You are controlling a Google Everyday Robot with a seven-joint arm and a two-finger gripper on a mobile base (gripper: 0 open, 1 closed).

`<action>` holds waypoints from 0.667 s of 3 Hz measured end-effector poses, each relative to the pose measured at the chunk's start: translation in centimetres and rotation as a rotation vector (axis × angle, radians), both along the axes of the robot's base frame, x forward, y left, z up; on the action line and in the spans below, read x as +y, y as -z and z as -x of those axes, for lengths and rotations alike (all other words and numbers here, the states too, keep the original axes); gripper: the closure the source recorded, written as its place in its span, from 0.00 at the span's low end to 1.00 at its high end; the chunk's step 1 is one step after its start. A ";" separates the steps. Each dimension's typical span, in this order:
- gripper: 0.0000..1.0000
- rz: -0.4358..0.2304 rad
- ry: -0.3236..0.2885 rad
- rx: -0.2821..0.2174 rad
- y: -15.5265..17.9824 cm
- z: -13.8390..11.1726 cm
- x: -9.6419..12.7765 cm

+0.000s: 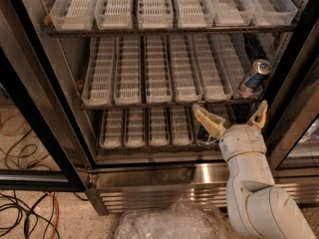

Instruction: Pick redbull can from middle shelf of fridge

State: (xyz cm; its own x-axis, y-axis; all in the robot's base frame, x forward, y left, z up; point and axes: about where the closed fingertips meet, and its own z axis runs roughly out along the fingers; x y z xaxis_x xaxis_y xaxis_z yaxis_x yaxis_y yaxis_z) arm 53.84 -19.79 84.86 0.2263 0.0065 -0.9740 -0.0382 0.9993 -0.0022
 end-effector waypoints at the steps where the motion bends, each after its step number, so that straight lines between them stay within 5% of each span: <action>1: 0.00 -0.028 0.034 -0.011 0.3 -0.8 -0.3; 2: 0.00 -0.036 0.071 -0.041 0.6 -1.0 -0.1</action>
Offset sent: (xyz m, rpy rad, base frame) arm 0.0121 -0.0058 -0.0025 0.0548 -0.0683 -0.0973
